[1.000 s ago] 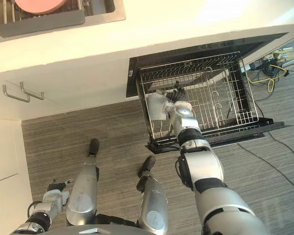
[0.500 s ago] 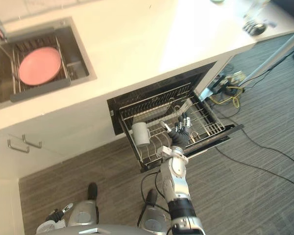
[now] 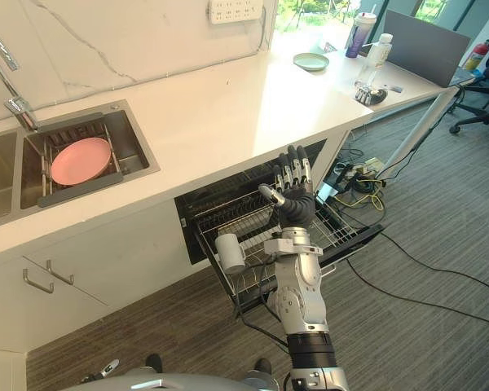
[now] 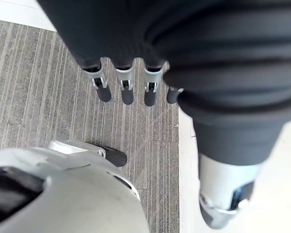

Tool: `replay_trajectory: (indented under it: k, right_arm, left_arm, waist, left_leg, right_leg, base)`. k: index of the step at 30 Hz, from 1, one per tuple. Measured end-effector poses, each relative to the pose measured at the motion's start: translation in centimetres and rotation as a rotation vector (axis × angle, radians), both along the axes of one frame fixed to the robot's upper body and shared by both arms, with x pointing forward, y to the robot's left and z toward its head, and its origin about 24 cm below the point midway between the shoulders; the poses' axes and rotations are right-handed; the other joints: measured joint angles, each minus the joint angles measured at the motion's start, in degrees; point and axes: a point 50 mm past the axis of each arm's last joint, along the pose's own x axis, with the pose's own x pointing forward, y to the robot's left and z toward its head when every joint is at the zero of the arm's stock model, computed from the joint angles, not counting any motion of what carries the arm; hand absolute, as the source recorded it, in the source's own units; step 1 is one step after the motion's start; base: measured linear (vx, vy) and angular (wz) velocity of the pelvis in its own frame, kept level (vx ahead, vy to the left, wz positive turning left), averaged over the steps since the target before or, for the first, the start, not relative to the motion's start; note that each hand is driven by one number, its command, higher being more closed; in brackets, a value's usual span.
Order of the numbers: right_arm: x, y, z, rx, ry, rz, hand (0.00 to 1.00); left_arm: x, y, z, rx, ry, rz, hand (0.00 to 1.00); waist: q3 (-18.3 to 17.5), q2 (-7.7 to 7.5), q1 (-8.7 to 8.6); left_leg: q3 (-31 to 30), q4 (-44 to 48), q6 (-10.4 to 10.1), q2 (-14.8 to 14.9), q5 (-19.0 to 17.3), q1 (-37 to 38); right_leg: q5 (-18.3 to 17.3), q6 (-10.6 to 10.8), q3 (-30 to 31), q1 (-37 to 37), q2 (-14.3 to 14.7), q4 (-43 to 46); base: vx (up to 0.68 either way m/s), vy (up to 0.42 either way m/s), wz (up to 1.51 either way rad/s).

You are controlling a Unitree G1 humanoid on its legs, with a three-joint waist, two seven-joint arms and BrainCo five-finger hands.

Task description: Walk over to the sink, pick up the cup, carry it to the dishwasher, place the cup inside the dishwasher, then close the dishwasher door

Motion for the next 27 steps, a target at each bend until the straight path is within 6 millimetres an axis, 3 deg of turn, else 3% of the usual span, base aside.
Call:
replay_trajectory:
  k: [6, 12, 13, 15, 16, 17, 19, 21, 23, 24, 25, 26, 27]
  right_arm:
    - [-0.1, 0.5, -1.2, 0.001, 0.068, 0.031, 0.00]
    - [-0.4, 1.2, -3.7, 0.014, 0.247, 0.045, 0.00]
    - [-0.4, 1.2, -4.3, 0.016, 0.291, 0.031, 0.00]
    - [-0.2, 1.1, -4.3, 0.022, 0.314, -0.006, 0.00]
    - [0.0, 0.7, -4.1, 0.006, 0.322, -0.044, 0.00]
    - [0.2, 0.7, -3.9, 0.002, 0.330, -0.062, 0.00]
    - [1.0, 1.3, -3.1, 0.007, 0.311, -0.038, 0.00]
    - [1.7, 1.7, -2.0, 0.006, 0.274, -0.021, 0.00]
    - [1.8, 1.6, -2.0, -0.002, 0.280, -0.023, 0.00]
    - [1.8, 1.2, -2.0, -0.003, 0.282, -0.038, 0.00]
    - [1.7, 0.7, -1.9, -0.008, 0.278, -0.058, 0.00]
    - [1.6, 0.3, -2.1, -0.002, 0.286, -0.084, 0.00]
    - [1.4, -0.2, -2.3, 0.020, 0.299, -0.136, 0.00]
  left_arm:
    - [-0.6, -0.4, -0.2, -0.006, 0.076, 0.027, 0.00]
    - [-1.9, -0.9, -0.4, -0.010, 0.202, 0.039, 0.00]
    - [-2.4, -1.0, -0.5, -0.011, 0.236, 0.039, 0.00]
    - [-2.9, -0.7, -0.5, 0.004, 0.272, 0.003, 0.00]
    - [-3.5, -0.6, -0.5, 0.009, 0.296, -0.003, 0.00]
    - [-4.4, -0.3, -0.5, 0.006, 0.325, 0.021, 0.00]
    - [-6.5, -0.4, -0.5, -0.002, 0.376, 0.044, 0.00]
    - [-7.8, -0.9, -0.6, -0.041, 0.406, 0.094, 0.00]
    - [-8.9, -1.8, -0.7, -0.086, 0.431, 0.132, 0.00]
    - [-9.5, -2.1, -0.7, -0.097, 0.441, 0.127, 0.00]
    - [-9.7, -2.0, -0.6, -0.090, 0.444, 0.104, 0.00]
    - [-9.6, -1.8, -0.6, -0.079, 0.439, 0.089, 0.00]
    - [-8.3, -0.5, -0.6, -0.033, 0.393, 0.030, 0.00]
  waist:
    - [0.05, 1.25, 0.25]
    - [-0.34, 2.72, 0.29]
    - [-0.42, 2.84, 0.12]
    - [-0.50, 2.16, -0.67]
    - [-0.40, 2.06, -0.35]
    - [-0.26, 1.83, -0.19]
    - [0.03, 0.77, 0.43]
    - [0.36, -0.34, 0.54]
    - [0.74, -0.97, 0.89]
    - [0.71, -1.04, 0.71]
    - [0.62, -0.84, 0.59]
    - [0.62, -1.42, 0.67]
    - [0.20, -2.78, 0.57]
  left_leg:
    - [0.15, 0.02, -0.51, -0.29, -0.45, 0.48]
    - [-4.74, -0.08, -0.01, -2.48, 0.35, -2.04]
    - [-5.58, -0.33, 0.86, -3.44, 1.17, -2.85]
    - [-0.44, -0.69, 7.40, -5.20, 2.34, -4.35]
    - [1.66, -0.78, 7.46, -5.59, 3.88, -5.01]
    - [1.11, -0.65, 6.23, -5.98, 4.73, -5.31]
    - [-0.46, 0.19, 6.02, -6.51, 4.73, -5.63]
    - [-0.05, 3.60, 5.55, -6.71, 2.10, -7.26]
    - [4.82, 12.25, 7.15, -4.85, -3.07, -9.63]
    - [7.16, 17.67, 7.71, -3.44, -5.96, -10.14]
    - [7.51, 19.69, 4.46, -3.33, -8.34, -10.36]
    - [7.46, 19.97, 4.49, -4.83, -8.94, -10.67]
    - [7.61, 19.18, 5.40, -8.43, -9.50, -10.83]
  right_leg:
    - [-0.63, 0.35, 1.42, -0.30, -0.01, -0.01]
    - [-3.27, 1.30, -1.28, -0.26, -1.41, 1.75]
    - [-4.81, 1.73, -3.79, 0.16, -2.47, 3.54]
    - [-6.89, 1.46, -7.02, 0.57, -4.56, 6.03]
    - [-7.19, 2.08, -9.16, 1.24, -5.32, 7.39]
    - [-8.02, 2.15, -10.94, 2.62, -5.74, 8.14]
    - [-9.63, 1.67, -11.05, 3.60, -6.61, 9.29]
    - [-10.85, 2.79, -11.36, 4.05, -7.72, 10.50]
    - [-10.64, 3.59, -12.01, 4.78, -9.27, 11.50]
    - [-10.61, 5.16, -12.84, 5.63, -10.61, 11.72]
    - [-10.90, 6.55, -12.78, 6.29, -12.15, 11.94]
    - [-10.80, 6.64, -12.81, 6.47, -13.40, 12.06]
    - [-10.38, 5.10, -13.12, 6.13, -16.39, 11.73]
  base:
    - [0.00, 0.001, -0.07]
    - [0.04, 0.014, 0.44]
    - [0.05, 0.052, 1.33]
    - [0.08, 0.078, 1.59]
    - [0.10, 0.103, 1.55]
    - [0.08, 0.103, 1.37]
    - [0.00, 0.054, 0.79]
    - [-0.02, 0.024, 0.32]
    - [-0.03, 0.091, 0.05]
    - [-0.02, 0.146, -0.04]
    - [-0.03, 0.185, -0.01]
    - [-0.01, 0.330, 0.15]
    - [0.02, 0.326, 0.24]
